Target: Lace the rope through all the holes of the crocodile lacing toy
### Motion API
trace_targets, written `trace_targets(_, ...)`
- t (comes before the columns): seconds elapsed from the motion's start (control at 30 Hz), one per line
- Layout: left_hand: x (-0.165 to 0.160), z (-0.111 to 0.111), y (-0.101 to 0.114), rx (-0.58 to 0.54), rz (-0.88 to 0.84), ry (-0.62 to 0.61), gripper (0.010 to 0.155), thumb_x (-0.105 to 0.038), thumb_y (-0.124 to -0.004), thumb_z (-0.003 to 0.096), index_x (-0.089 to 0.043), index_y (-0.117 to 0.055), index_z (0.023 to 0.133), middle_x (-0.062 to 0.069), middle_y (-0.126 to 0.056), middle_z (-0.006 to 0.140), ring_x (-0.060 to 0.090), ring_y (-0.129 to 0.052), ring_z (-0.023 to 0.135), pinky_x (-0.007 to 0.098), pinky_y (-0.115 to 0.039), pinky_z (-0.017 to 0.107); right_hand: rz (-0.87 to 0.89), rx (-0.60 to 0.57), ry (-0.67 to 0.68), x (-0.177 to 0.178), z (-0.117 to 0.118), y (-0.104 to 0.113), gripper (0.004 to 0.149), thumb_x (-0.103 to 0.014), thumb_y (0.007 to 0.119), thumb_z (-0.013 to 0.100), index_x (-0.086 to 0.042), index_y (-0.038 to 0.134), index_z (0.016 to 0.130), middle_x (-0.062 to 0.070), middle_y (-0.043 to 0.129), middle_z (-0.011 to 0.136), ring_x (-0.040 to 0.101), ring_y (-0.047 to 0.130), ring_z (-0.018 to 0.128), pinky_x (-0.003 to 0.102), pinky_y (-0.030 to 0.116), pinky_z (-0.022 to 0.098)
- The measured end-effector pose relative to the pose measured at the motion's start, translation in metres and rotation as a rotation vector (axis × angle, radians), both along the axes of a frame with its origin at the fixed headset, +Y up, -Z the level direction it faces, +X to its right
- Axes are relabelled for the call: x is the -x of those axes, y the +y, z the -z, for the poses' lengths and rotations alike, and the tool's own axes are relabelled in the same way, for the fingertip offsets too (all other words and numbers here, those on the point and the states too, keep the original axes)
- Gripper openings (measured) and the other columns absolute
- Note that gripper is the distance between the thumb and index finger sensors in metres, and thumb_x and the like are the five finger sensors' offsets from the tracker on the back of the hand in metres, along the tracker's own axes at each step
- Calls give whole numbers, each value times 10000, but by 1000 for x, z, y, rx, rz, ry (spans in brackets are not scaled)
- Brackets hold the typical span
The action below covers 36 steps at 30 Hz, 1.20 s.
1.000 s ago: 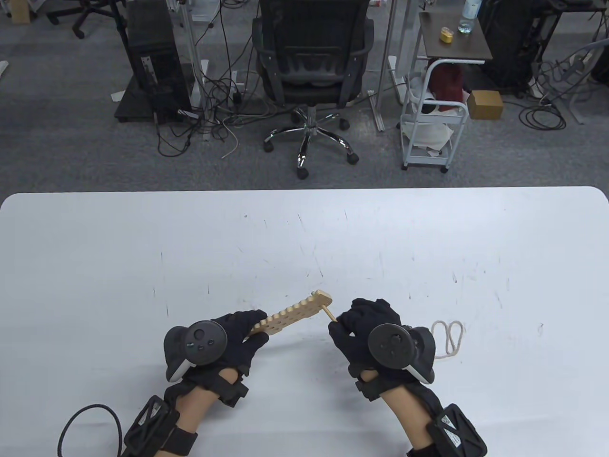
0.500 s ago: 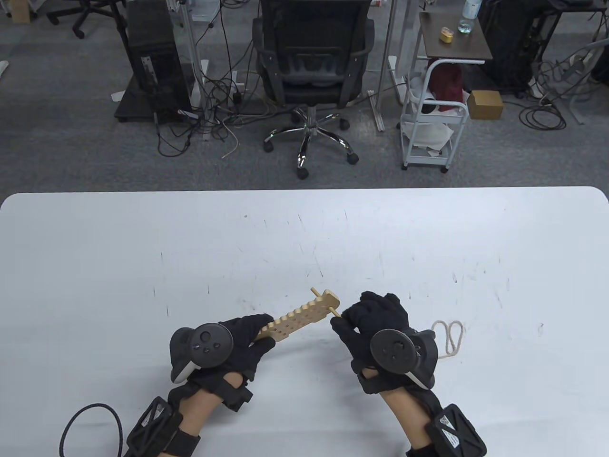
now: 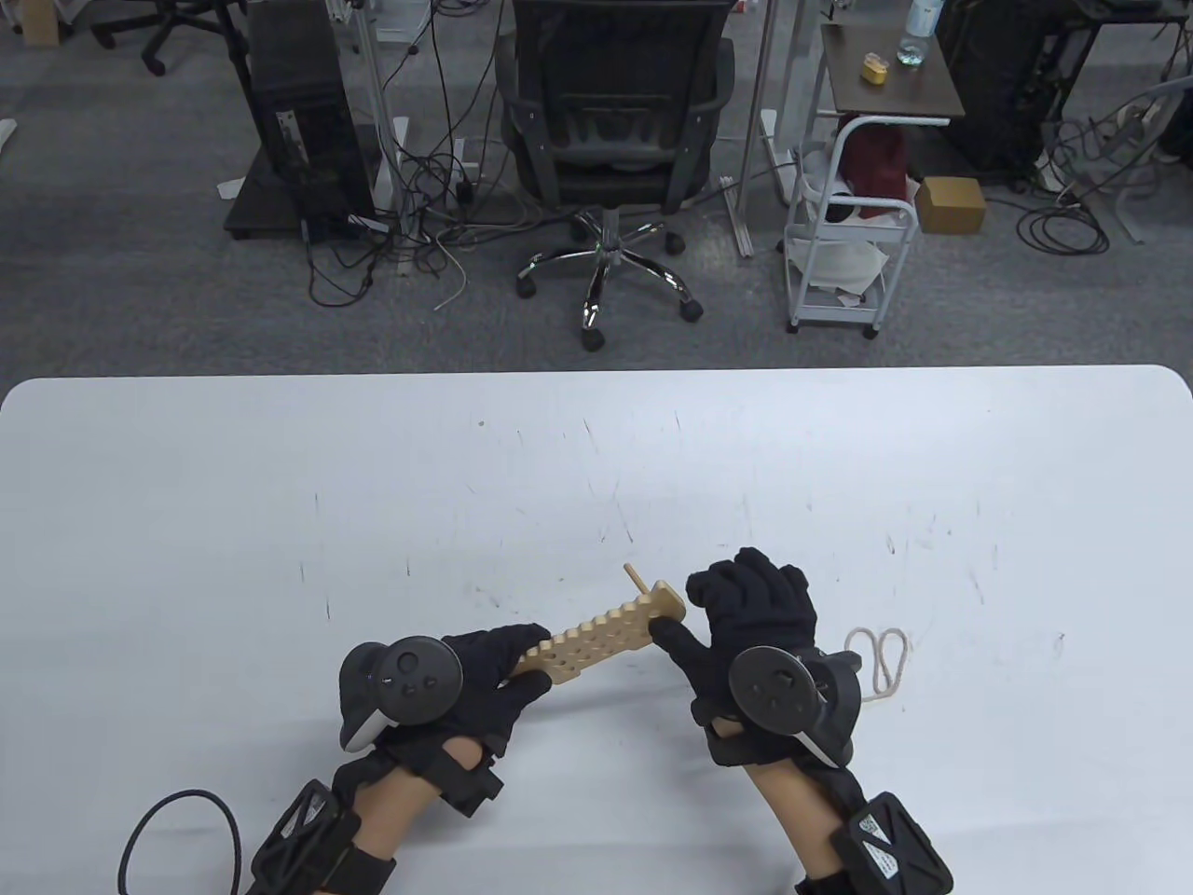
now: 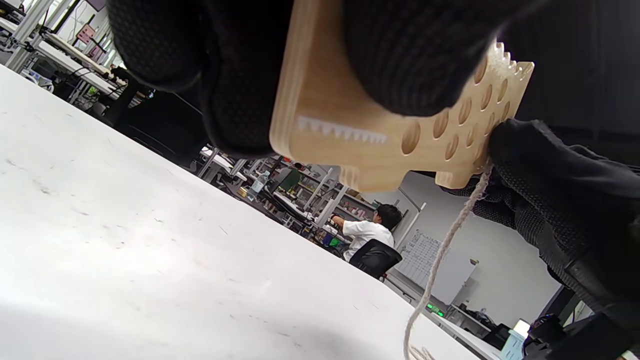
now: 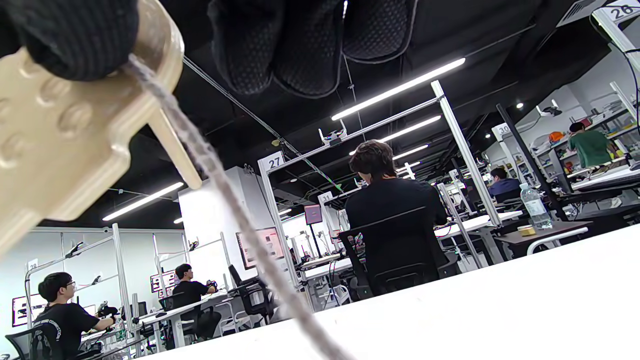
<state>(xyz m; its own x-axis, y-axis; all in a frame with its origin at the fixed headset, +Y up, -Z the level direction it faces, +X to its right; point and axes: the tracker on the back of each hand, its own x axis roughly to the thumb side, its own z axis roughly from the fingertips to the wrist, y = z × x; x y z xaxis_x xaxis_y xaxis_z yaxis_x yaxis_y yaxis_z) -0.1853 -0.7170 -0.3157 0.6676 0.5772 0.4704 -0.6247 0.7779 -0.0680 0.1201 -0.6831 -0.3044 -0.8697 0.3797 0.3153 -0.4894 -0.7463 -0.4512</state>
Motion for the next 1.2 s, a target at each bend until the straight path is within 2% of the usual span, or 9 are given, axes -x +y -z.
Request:
trace_targets(0.23, 1, -1, 1, 3, -9, 26, 544, -376, -885, 360, -299, -738, 877, -48, -944, 767, 238, -1019, 607, 476, -772, 604, 17, 6, 18, 1, 0, -1, 614, -615, 748, 408, -214, 710, 872, 68, 726, 943, 394, 559, 960, 649, 382, 698)
trace_targets(0.43, 4, 0, 1, 2, -19, 51, 542, -376, -882, 364, -294, -737, 880, -45, -943, 766, 240, -1018, 603, 476, -770, 603, 85, 9, 27, -6, 2, 0, 636, -631, 702, 401, -213, 709, 880, 72, 722, 952, 393, 558, 961, 646, 383, 700)
trace_targets(0.6, 7, 1, 2, -1, -31, 58, 544, -377, -881, 363, -295, -734, 881, -45, -941, 769, 239, -1015, 606, 477, -768, 607, 177, 36, 0, -20, 7, 1, 574, -572, 682, 437, -211, 718, 882, 76, 727, 958, 397, 564, 960, 651, 385, 697)
trace_targets(0.77, 8, 1, 4, -7, -44, 49, 544, -378, -876, 368, -299, -727, 885, -49, -935, 774, 239, -1010, 614, 479, -761, 616, 236, 82, -9, -32, 14, 0, 457, -457, 737, 470, -219, 765, 859, 82, 759, 944, 404, 588, 952, 659, 389, 692)
trace_targets(0.93, 8, 1, 3, -8, -54, 34, 544, -377, -875, 369, -301, -724, 886, -50, -933, 777, 239, -1006, 620, 483, -755, 622, 228, 125, 25, -35, 19, -3, 417, -439, 818, 444, -251, 837, 816, 68, 814, 916, 397, 647, 933, 662, 416, 688)
trace_targets(1.2, 7, 0, 3, -13, -60, 22, 542, -377, -873, 372, -303, -722, 887, -52, -929, 781, 236, -1005, 624, 483, -753, 626, 138, 207, 192, -21, 24, -11, 488, -410, 897, 407, -273, 820, 869, 70, 787, 955, 397, 627, 951, 672, 400, 691)
